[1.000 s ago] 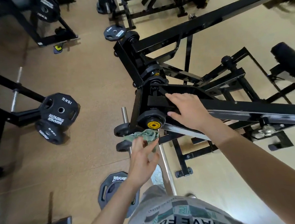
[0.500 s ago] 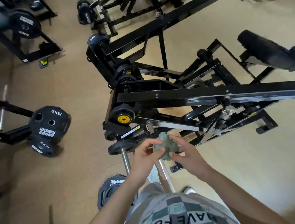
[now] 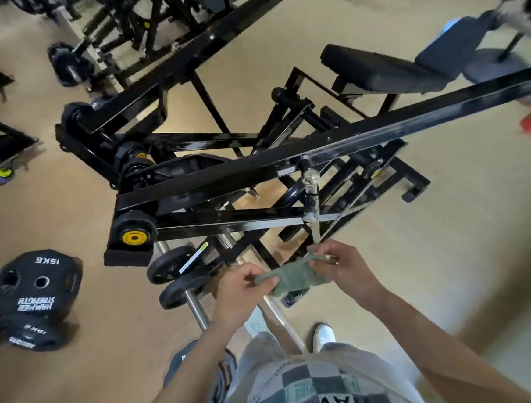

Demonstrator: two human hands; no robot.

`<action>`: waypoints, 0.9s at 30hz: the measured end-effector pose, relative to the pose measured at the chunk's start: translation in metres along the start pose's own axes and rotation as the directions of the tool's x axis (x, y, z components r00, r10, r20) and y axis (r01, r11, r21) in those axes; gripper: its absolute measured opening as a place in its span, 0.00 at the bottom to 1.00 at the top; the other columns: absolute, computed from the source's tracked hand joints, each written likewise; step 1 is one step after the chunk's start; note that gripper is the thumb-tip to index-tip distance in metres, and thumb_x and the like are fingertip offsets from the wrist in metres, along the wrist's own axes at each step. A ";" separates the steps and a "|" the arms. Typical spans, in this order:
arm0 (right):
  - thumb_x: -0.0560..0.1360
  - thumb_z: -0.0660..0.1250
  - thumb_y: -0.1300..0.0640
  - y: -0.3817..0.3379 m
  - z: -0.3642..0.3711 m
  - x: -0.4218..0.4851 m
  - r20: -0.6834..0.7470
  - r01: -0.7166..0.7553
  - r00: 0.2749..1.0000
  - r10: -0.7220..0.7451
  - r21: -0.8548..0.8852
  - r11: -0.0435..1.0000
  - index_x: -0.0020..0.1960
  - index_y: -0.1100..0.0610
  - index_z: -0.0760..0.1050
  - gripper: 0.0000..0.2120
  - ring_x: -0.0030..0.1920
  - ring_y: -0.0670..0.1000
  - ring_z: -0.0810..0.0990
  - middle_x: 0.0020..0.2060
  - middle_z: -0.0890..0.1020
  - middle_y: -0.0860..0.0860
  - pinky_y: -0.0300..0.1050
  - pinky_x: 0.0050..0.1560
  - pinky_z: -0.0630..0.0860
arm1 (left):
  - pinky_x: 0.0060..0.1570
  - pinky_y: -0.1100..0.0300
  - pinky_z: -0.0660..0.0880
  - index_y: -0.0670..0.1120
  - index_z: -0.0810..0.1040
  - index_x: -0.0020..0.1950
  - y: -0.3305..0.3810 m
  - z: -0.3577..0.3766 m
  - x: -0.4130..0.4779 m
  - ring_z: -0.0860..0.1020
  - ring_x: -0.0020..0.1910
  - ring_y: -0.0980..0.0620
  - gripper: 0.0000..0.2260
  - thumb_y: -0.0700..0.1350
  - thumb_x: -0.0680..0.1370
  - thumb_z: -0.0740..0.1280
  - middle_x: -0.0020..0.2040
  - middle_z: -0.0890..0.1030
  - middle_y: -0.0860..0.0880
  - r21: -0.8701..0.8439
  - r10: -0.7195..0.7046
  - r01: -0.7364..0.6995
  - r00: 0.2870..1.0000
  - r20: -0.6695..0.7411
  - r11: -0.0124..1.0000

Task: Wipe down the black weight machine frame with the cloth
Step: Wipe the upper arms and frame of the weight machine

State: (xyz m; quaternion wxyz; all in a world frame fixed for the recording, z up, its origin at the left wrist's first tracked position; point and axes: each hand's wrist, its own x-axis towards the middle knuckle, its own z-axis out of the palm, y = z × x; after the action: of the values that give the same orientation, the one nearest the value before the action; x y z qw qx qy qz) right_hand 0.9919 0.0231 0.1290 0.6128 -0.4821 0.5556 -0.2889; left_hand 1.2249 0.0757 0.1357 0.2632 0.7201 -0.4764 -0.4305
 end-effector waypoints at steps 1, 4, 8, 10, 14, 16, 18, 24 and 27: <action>0.73 0.75 0.60 0.002 -0.008 -0.004 0.005 0.023 1.000 -0.023 -0.002 1.000 0.39 0.55 0.76 0.09 0.48 0.51 0.83 0.48 0.85 0.54 0.52 0.42 0.81 | 0.38 0.53 0.78 0.55 0.81 0.36 0.004 0.003 0.000 0.80 0.37 0.53 0.09 0.53 0.71 0.79 0.35 0.82 0.55 0.118 0.036 -0.037 0.999 0.007 0.992; 0.72 0.73 0.61 0.009 -0.024 -0.013 0.019 0.059 0.998 -0.058 -0.076 0.995 0.37 0.52 0.72 0.12 0.37 0.49 0.77 0.36 0.81 0.55 0.45 0.36 0.73 | 0.36 0.60 0.73 0.58 0.78 0.37 0.016 0.010 0.005 0.79 0.35 0.60 0.10 0.59 0.70 0.77 0.34 0.81 0.59 0.429 0.135 -0.155 0.988 0.076 0.890; 0.73 0.73 0.67 0.017 -0.043 -0.020 0.064 0.090 0.994 -0.085 -0.089 0.992 0.43 0.53 0.75 0.11 0.35 0.45 0.75 0.33 0.78 0.44 0.41 0.37 0.71 | 0.34 0.58 0.68 0.50 0.78 0.37 0.029 0.023 0.018 0.72 0.31 0.59 0.11 0.54 0.73 0.76 0.30 0.75 0.58 0.286 0.042 -0.090 0.984 0.171 0.954; 0.73 0.75 0.65 0.022 -0.049 -0.023 0.128 0.052 0.991 -0.038 -0.104 0.993 0.54 0.53 0.78 0.13 0.36 0.46 0.74 0.36 0.77 0.48 0.40 0.39 0.71 | 0.36 0.57 0.67 0.47 0.77 0.39 0.032 0.028 0.024 0.71 0.33 0.56 0.12 0.52 0.74 0.75 0.32 0.74 0.53 0.175 0.033 -0.066 0.982 0.183 0.982; 0.73 0.76 0.59 0.022 -0.050 -0.023 0.304 -0.096 0.948 0.094 -0.010 0.995 0.59 0.53 0.81 0.15 0.40 0.49 0.77 0.40 0.80 0.58 0.40 0.41 0.73 | 0.43 0.54 0.78 0.52 0.80 0.48 0.045 0.041 0.031 0.80 0.42 0.49 0.02 0.47 0.79 0.71 0.41 0.81 0.49 -0.053 0.067 -0.055 0.962 0.264 0.997; 0.73 0.75 0.60 0.017 -0.046 -0.022 0.291 -0.117 0.952 0.094 0.063 0.991 0.47 0.55 0.83 0.03 0.39 0.47 0.79 0.37 0.82 0.52 0.39 0.41 0.74 | 0.40 0.65 0.75 0.51 0.80 0.50 0.054 0.052 0.036 0.80 0.41 0.56 0.04 0.42 0.81 0.69 0.42 0.81 0.53 -0.101 0.071 -0.046 0.962 0.263 0.994; 0.75 0.75 0.63 0.016 -0.041 -0.019 0.163 -0.119 0.982 0.098 0.129 0.984 0.41 0.57 0.79 0.06 0.35 0.46 0.78 0.33 0.81 0.48 0.37 0.37 0.73 | 0.41 0.69 0.75 0.51 0.81 0.51 0.058 0.062 0.044 0.81 0.46 0.57 0.05 0.41 0.81 0.69 0.46 0.83 0.54 -0.122 0.037 -0.012 0.979 0.202 0.992; 0.73 0.76 0.65 0.015 -0.047 -0.002 -0.283 -0.117 0.943 0.173 0.204 0.972 0.44 0.59 0.74 0.10 0.32 0.50 0.81 0.34 0.81 0.53 0.43 0.31 0.76 | 0.43 0.69 0.70 0.51 0.74 0.68 0.070 0.086 0.080 0.78 0.53 0.63 0.17 0.50 0.80 0.70 0.61 0.79 0.55 -0.135 -0.006 0.012 0.999 0.045 0.991; 0.74 0.71 0.67 0.011 -0.059 0.024 -0.452 -0.087 0.883 0.129 0.112 0.990 0.48 0.59 0.73 0.08 0.37 0.54 0.85 0.41 0.82 0.58 0.52 0.38 0.83 | 0.44 0.73 0.70 0.50 0.74 0.71 0.072 0.099 0.100 0.80 0.54 0.58 0.20 0.49 0.80 0.70 0.62 0.80 0.54 -0.099 0.049 -0.048 0.999 0.004 0.994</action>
State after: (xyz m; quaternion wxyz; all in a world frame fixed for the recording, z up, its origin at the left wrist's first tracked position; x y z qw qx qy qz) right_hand 0.9386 -0.0098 0.1141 0.5005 -0.3411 0.6970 -0.3839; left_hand 1.1234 -0.0423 0.1074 0.3073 0.6929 -0.4726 -0.4495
